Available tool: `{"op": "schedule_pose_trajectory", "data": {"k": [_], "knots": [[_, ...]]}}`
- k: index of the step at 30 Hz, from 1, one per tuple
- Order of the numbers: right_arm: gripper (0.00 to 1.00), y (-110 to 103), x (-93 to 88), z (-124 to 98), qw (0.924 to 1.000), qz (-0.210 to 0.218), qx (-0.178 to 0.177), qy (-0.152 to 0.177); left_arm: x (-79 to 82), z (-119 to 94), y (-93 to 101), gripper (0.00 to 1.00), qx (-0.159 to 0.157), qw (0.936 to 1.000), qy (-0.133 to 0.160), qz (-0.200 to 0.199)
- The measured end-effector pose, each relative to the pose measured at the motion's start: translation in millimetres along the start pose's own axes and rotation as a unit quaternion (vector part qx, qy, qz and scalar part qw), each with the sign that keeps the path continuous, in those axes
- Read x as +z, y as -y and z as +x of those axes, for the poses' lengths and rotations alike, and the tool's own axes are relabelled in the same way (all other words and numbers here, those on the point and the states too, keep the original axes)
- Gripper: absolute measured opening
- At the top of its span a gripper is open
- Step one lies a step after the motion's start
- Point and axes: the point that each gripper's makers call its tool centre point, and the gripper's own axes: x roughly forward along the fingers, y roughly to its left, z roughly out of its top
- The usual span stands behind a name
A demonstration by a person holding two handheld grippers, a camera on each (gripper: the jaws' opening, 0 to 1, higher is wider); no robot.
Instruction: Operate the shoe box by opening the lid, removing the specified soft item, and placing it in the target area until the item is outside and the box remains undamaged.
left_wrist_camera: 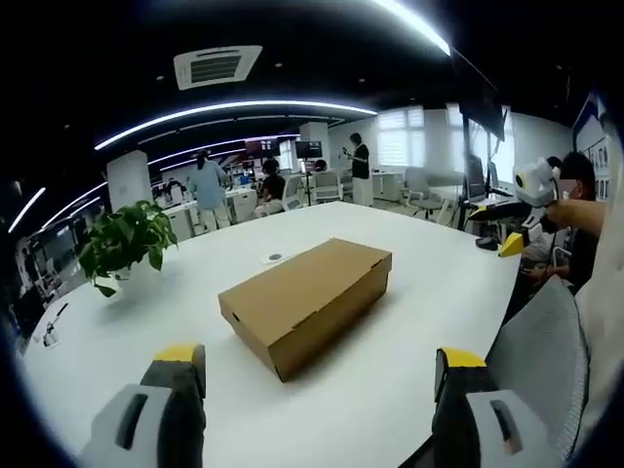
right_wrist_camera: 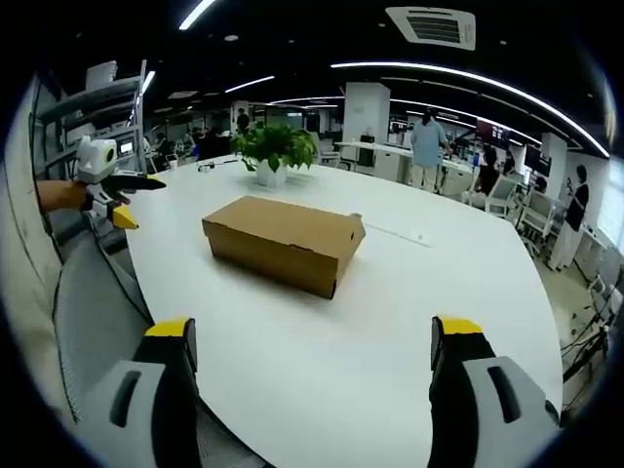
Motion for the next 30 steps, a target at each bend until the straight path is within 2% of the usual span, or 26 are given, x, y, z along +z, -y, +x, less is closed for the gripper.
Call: {"op": "schedule_pose_trajectory", "data": {"k": [30], "knots": [[0.94, 5.6, 3.2, 9.8, 0.9998, -0.009, 0.016, 0.000, 4.5, 8.9, -1.8, 0.98, 0.006, 0.9999, -0.002, 0.013]]}}
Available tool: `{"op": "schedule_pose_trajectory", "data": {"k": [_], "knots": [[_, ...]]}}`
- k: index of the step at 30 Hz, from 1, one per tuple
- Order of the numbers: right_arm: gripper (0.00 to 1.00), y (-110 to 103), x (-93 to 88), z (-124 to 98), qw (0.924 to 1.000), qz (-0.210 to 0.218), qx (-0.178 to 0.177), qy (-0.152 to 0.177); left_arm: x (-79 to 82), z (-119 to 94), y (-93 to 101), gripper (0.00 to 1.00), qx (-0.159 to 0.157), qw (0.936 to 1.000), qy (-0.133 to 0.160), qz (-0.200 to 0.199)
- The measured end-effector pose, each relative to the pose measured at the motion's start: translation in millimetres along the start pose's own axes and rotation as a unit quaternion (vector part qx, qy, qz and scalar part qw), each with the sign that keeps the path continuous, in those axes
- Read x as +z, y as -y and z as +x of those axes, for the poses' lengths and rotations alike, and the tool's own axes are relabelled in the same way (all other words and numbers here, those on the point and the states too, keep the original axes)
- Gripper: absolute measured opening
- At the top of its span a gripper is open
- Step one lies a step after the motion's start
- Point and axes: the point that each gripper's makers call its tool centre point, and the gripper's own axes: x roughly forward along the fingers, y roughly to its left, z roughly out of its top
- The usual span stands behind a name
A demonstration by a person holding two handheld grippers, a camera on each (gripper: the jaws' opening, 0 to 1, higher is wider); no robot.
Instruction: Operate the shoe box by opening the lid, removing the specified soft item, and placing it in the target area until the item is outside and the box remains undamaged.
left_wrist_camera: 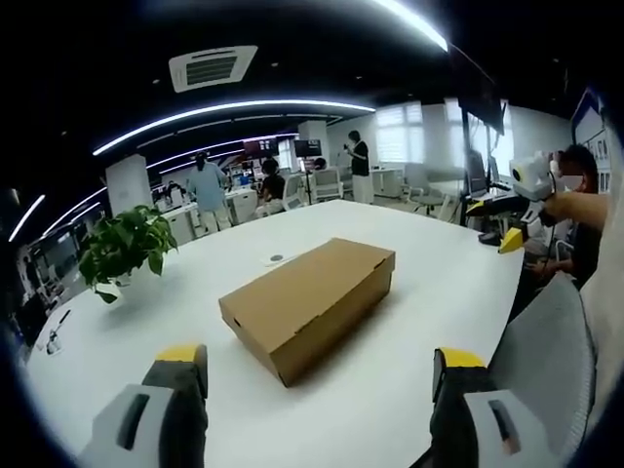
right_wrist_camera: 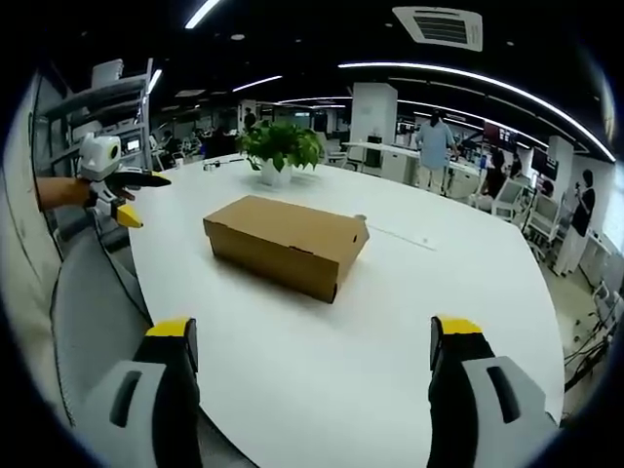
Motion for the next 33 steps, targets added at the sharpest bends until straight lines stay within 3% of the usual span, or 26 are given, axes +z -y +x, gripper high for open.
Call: {"op": "schedule_pose_trajectory", "data": {"k": [20, 33], "knots": [[0.93, 2, 3.8, 10, 0.9997, -0.014, 0.019, -0.009, -1.1, 16, -1.5, 0.94, -0.001, 0.9999, -0.013, 0.010], [0.89, 10, 10.7, 25, 0.9990, -0.022, 0.037, 0.009, -0.7, 34, -0.9, 0.87, -0.002, 0.9999, -0.009, -0.004]]}}
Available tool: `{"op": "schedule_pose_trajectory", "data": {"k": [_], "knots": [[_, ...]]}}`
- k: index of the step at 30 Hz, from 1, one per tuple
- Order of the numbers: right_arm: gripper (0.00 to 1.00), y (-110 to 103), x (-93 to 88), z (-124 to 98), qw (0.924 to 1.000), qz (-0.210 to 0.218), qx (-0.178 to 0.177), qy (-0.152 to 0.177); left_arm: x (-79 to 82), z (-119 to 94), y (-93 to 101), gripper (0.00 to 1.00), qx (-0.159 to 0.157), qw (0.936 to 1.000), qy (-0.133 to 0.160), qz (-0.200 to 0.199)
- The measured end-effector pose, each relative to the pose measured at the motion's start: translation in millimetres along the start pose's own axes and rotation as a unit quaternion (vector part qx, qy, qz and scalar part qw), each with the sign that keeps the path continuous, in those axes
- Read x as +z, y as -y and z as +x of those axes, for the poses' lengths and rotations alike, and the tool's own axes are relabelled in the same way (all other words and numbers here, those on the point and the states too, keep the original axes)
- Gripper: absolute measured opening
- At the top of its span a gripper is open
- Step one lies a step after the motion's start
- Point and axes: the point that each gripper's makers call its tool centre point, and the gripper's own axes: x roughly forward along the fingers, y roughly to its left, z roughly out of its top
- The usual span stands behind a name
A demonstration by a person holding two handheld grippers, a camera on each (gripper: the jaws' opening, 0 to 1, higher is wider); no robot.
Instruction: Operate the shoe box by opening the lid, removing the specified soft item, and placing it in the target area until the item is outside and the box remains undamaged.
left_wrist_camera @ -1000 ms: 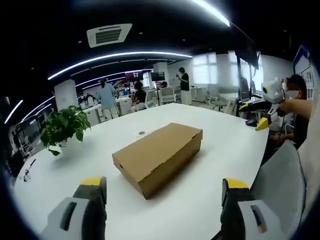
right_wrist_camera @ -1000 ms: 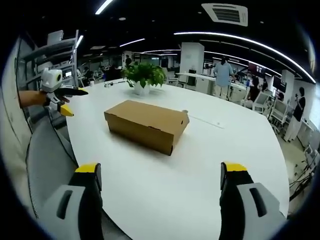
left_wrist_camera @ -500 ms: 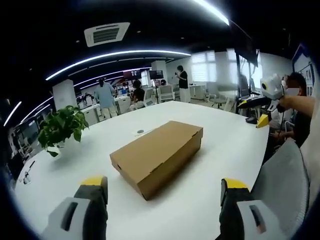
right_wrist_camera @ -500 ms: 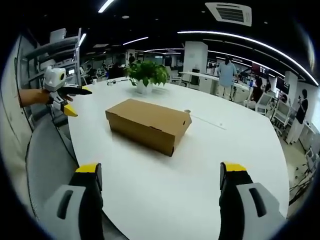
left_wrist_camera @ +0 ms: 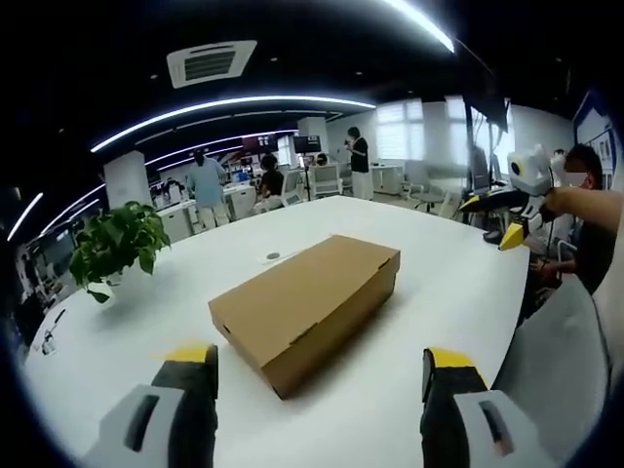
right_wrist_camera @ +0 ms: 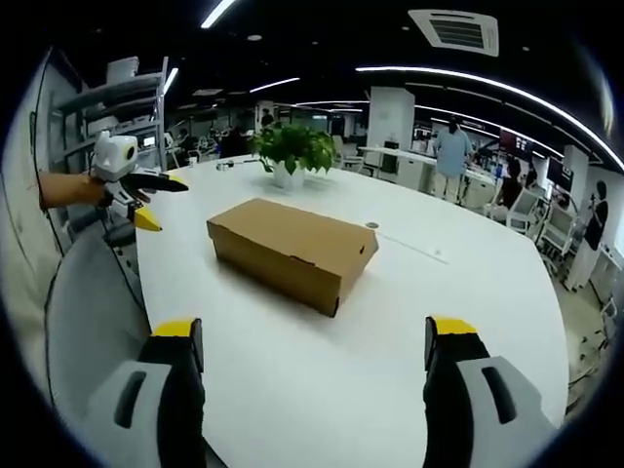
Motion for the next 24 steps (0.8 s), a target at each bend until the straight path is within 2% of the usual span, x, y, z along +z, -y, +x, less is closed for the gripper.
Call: {"op": "schedule_pose_trajectory", "data": {"k": [10, 17, 24], "knots": [[0.84, 5, -4.8, 14, 0.9997, -0.012, 0.022, -0.001, -3.3, 17, 1.9, 0.82, -0.005, 1.0000, -0.007, 0.001], [0.82, 5, -9.0, 26, 0.9988, -0.024, 0.043, -0.008, -7.9, 27, -5.0, 0.77, 0.005, 0.9998, -0.018, 0.008], [0.80, 2, -13.2, 46, 0.9973, -0.039, 0.061, -0.010, -12.4, 32, -15.0, 0.73, 0.021, 0.9995, -0.022, -0.008]]}}
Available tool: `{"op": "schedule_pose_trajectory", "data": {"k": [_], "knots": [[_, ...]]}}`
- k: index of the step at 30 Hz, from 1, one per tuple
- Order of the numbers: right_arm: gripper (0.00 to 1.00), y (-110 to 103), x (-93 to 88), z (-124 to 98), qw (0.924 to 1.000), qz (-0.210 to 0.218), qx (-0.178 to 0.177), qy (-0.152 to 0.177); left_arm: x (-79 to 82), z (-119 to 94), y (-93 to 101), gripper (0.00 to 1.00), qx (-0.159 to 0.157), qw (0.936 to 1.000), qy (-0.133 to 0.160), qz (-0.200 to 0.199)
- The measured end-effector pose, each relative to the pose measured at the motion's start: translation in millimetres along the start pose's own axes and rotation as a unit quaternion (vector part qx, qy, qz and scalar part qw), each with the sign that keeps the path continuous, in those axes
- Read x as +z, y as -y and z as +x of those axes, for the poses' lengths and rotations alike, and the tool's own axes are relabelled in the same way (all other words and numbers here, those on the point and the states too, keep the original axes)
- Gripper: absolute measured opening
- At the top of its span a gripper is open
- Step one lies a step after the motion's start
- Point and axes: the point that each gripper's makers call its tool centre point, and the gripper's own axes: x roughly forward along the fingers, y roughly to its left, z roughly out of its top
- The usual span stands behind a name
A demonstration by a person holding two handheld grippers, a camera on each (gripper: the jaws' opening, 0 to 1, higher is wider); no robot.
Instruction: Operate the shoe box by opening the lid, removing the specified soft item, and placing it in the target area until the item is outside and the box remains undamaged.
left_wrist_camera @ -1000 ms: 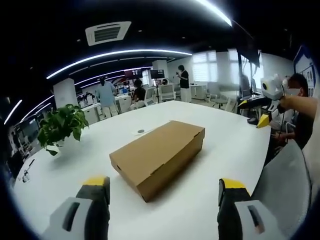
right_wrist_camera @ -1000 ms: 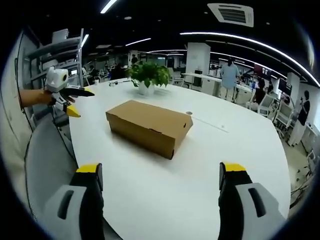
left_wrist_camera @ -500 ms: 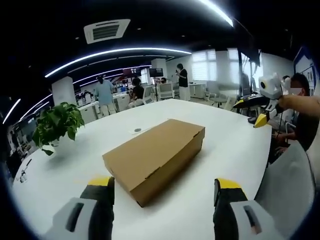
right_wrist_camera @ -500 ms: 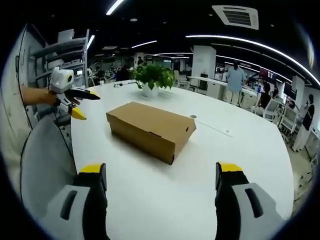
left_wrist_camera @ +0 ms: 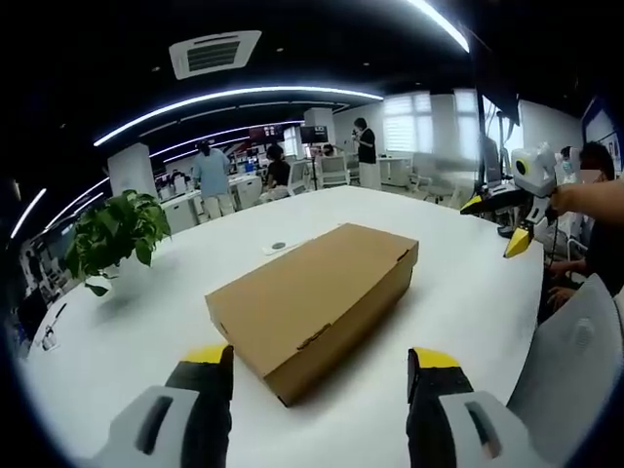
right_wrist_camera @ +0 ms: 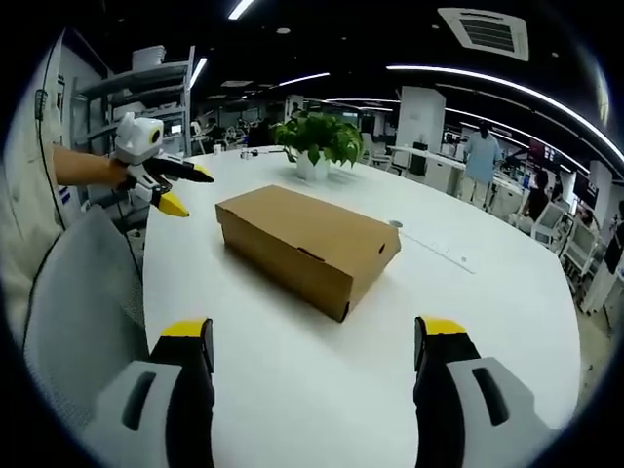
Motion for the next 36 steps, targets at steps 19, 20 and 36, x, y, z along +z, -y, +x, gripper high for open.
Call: {"op": "schedule_pose_trajectory", "data": {"k": [19, 20, 36], "knots": [[0.68, 18, -3.8, 37, 1.0000, 0.006, 0.006, -0.005, -14.7, 15, -17.4, 0.63, 0.023, 0.9995, -0.016, -0.013], [0.68, 19, -4.0, 39, 1.0000, 0.004, 0.007, -0.005, -15.1, 16, -18.0, 0.62, 0.024, 0.9995, -0.016, -0.013], [0.54, 25, -7.8, 65, 0.9998, 0.008, 0.015, -0.011, -23.4, 30, -27.8, 0.53, 0.051, 0.9981, -0.017, -0.031]]}}
